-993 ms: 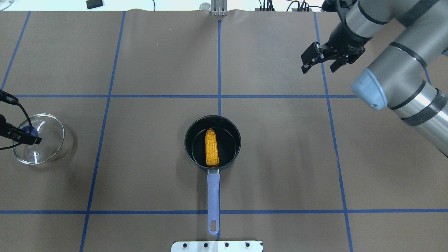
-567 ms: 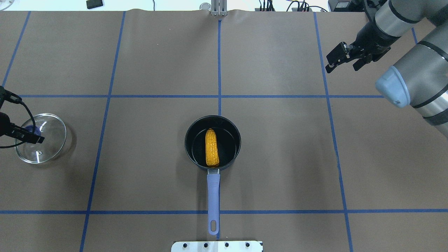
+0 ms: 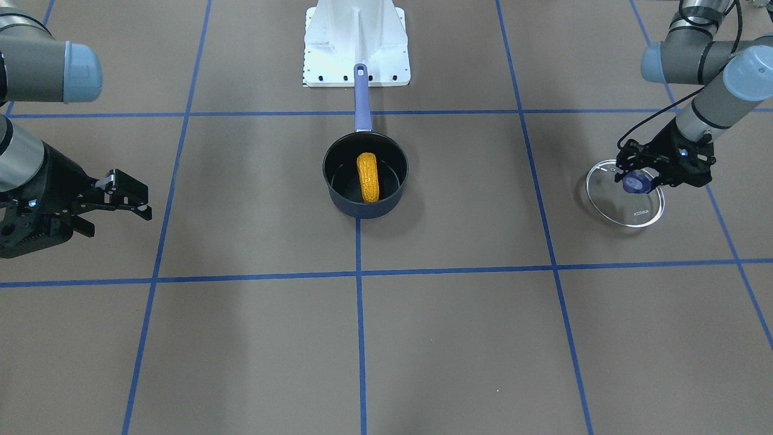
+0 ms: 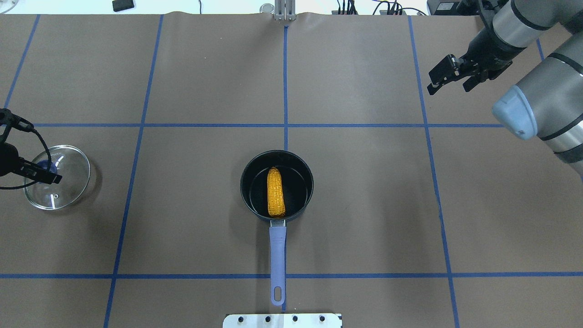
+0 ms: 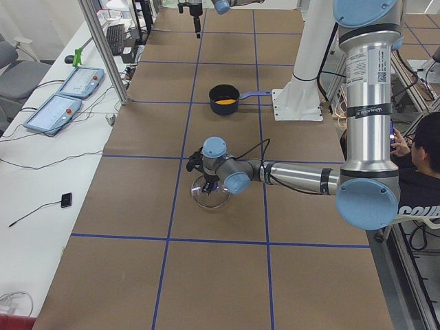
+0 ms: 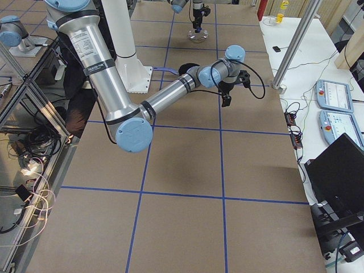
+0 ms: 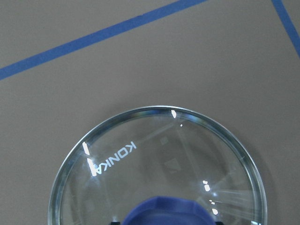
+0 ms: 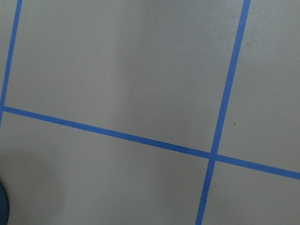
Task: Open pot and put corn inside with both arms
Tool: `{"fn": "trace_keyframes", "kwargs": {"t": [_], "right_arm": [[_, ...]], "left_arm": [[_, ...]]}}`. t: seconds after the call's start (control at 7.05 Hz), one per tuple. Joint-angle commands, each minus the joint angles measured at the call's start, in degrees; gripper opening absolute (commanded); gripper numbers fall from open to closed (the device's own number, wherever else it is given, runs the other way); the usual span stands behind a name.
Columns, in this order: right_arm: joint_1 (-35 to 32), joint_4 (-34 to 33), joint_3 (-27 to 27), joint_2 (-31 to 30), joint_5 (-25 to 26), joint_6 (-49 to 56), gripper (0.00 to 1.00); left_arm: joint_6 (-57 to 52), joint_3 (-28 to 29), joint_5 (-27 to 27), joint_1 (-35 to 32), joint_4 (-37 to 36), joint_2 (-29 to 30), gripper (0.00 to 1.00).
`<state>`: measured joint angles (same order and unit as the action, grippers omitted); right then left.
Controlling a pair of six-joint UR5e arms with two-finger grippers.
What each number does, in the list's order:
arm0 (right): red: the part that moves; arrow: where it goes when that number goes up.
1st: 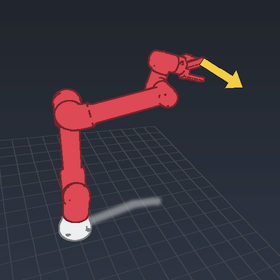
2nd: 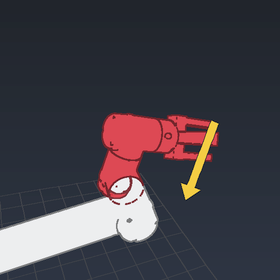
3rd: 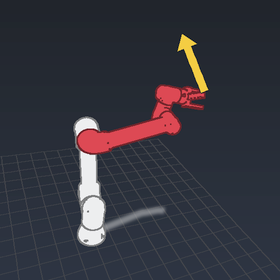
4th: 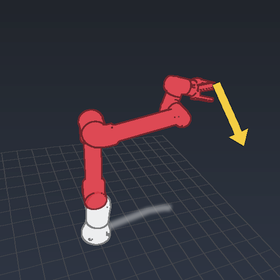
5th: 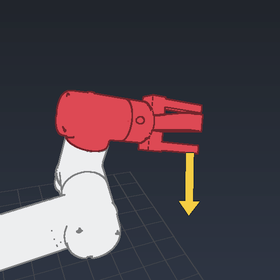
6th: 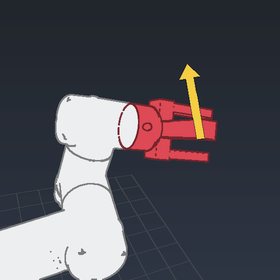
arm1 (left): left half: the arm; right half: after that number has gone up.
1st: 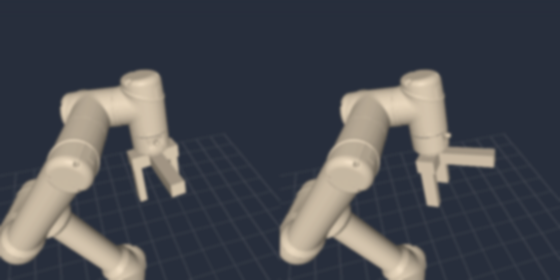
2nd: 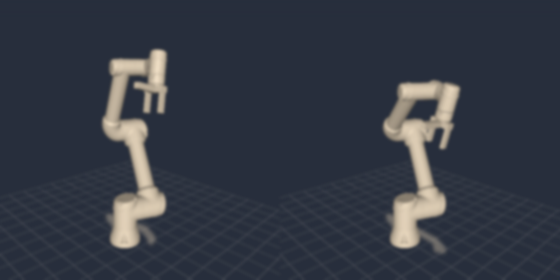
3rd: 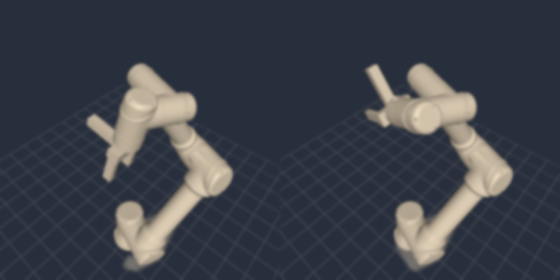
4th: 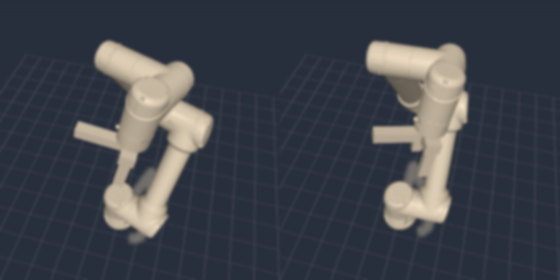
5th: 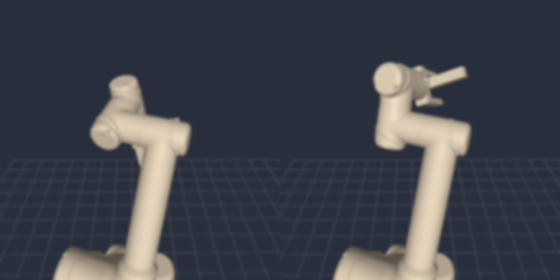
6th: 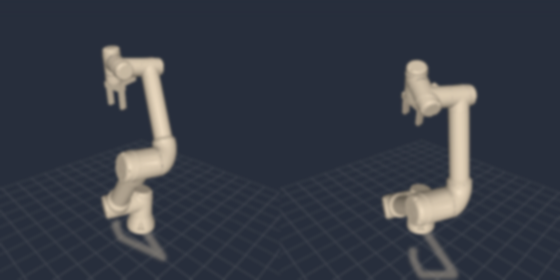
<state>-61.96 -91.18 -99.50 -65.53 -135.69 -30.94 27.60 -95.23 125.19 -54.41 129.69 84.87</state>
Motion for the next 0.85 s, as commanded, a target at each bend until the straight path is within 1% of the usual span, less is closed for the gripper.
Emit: {"fn": "trace_keyframes", "kwargs": {"t": [0.0,0.43,0.57,0.71], "right_arm": [[0.00,0.03,0.18,-0.04,-0.01,0.01,1.00],[0.00,0.21,0.27,-0.13,-0.01,0.01,1.00],[0.00,0.21,0.27,-0.13,-0.01,0.01,1.00],[-0.61,0.12,0.10,-0.39,-0.10,0.01,1.00]], "left_arm": [[0.00,0.92,-0.12,0.09,0.21,0.65,0.67],[-0.09,1.45,-0.12,0.09,0.74,0.65,0.82],[-0.09,1.02,0.14,0.00,0.65,0.74,0.95],[-0.09,-0.73,1.71,-0.43,0.30,0.57,0.98]]}}
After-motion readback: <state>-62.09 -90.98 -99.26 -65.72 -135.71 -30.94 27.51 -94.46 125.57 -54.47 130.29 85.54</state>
